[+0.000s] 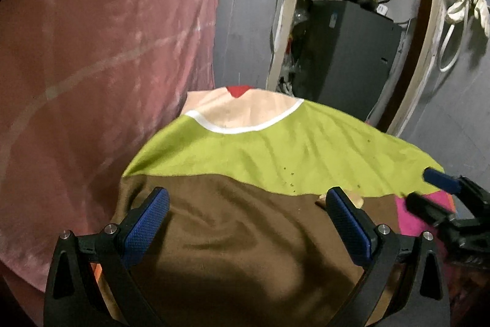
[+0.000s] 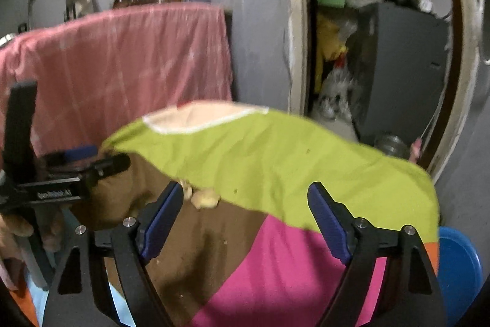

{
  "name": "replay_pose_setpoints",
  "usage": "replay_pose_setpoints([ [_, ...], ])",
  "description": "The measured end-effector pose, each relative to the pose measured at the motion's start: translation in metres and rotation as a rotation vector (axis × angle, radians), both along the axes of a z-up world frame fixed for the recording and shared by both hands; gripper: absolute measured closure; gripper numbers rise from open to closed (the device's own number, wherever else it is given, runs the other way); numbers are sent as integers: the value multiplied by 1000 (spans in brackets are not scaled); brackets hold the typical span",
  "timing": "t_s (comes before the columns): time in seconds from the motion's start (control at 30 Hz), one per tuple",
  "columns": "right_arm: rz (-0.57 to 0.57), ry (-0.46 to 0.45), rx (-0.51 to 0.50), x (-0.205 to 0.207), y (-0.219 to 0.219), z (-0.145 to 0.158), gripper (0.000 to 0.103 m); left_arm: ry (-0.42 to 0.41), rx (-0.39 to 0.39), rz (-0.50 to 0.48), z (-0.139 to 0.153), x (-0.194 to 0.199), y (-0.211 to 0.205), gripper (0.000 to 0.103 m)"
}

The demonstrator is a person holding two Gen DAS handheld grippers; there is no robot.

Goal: Collect trash
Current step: 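Grasp the round tan stone with the right tool while the left tool grasps the small tan stone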

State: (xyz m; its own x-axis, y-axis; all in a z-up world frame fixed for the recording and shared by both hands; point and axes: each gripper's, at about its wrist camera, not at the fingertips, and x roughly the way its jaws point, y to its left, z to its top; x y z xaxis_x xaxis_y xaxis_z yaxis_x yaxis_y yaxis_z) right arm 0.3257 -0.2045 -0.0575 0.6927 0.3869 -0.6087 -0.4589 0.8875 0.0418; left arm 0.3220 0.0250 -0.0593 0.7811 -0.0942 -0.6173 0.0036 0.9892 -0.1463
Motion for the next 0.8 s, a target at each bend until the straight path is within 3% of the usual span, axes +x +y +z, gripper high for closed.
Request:
replay_pose_setpoints([
  [0.2, 62, 124, -51, 22, 20, -18, 31, 43, -29, 28, -4, 9, 8, 8],
  [0.37, 110, 158, -126, 31, 41, -28, 40, 52, -42, 31, -4, 7, 11, 8],
  [0.43, 129, 174, -142, 35, 46, -31, 50, 54, -40, 27, -3, 7, 10, 8],
  [0.5, 144, 179, -156, 40, 53, -34, 53, 56, -40, 22, -3, 7, 9, 8],
  [0.63, 172, 186, -149, 43, 56, -33, 70, 60, -42, -5, -5, 13, 5, 8],
  [0.73, 173, 191, -128, 44, 53, -32, 75, 63, -30, -40, -6, 15, -2, 10],
  [0.8, 164, 197, -110, 44, 47, -32, 75, 71, -25, -65, -7, 16, -7, 17],
])
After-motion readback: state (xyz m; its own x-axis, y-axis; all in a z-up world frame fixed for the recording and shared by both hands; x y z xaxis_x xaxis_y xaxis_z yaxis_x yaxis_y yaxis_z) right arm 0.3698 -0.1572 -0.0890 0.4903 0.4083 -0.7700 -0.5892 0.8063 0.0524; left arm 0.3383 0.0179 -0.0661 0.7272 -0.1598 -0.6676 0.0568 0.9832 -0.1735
